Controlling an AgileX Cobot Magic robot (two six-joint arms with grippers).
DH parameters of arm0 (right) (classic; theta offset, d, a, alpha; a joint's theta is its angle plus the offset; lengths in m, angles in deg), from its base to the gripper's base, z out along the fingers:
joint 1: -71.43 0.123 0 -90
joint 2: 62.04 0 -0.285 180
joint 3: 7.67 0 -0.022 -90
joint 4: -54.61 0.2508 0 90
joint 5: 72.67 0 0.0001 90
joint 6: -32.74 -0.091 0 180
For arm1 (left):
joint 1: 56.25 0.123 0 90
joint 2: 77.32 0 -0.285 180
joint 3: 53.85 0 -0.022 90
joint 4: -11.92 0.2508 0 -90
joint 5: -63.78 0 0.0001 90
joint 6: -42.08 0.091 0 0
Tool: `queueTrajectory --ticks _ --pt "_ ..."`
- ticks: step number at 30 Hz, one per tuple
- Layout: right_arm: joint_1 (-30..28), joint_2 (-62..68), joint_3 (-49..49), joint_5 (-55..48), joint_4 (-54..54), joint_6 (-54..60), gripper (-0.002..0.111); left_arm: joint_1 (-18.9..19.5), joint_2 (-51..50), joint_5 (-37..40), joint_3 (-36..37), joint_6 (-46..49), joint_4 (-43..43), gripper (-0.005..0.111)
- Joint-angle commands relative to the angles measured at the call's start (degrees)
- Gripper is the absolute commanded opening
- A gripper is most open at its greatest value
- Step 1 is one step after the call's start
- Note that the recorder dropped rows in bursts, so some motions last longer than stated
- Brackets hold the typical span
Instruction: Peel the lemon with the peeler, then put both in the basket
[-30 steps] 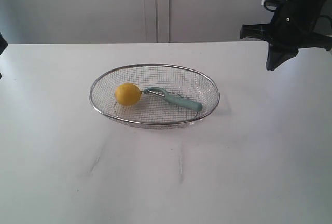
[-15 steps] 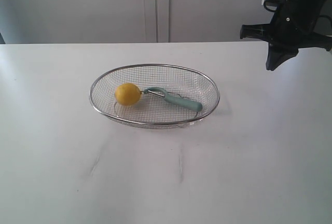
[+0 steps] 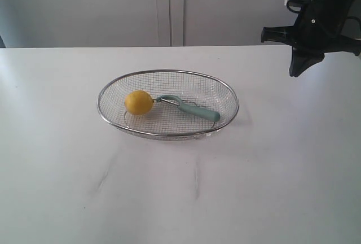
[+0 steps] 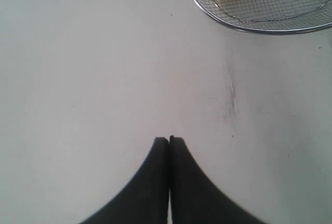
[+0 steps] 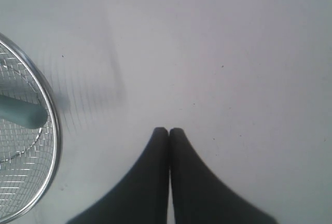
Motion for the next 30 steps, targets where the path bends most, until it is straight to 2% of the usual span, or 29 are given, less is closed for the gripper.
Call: queueTrajectory --ticks 1,12,18,30 --pt "-0.43 -0.51 0.49 0.02 -0.26 -0.07 0.0 0.11 0.55 0.21 0.36 0.19 -0.29 0.0" --pt "-0.43 -0.51 0.49 0.02 -0.26 -0.07 0.0 0.11 1.05 -0.16 0.36 1.88 -0.29 0.0" --pt "-0.43 -0.51 0.49 0.02 -0.26 -0.07 0.0 0.11 4.22 -3.7 0.76 2.21 -0.29 0.0" --pt "-0.43 -0.51 0.49 0.02 -0.26 -0.07 0.0 0.26 14.43 -14.0 13.87 5.09 -0.29 0.0"
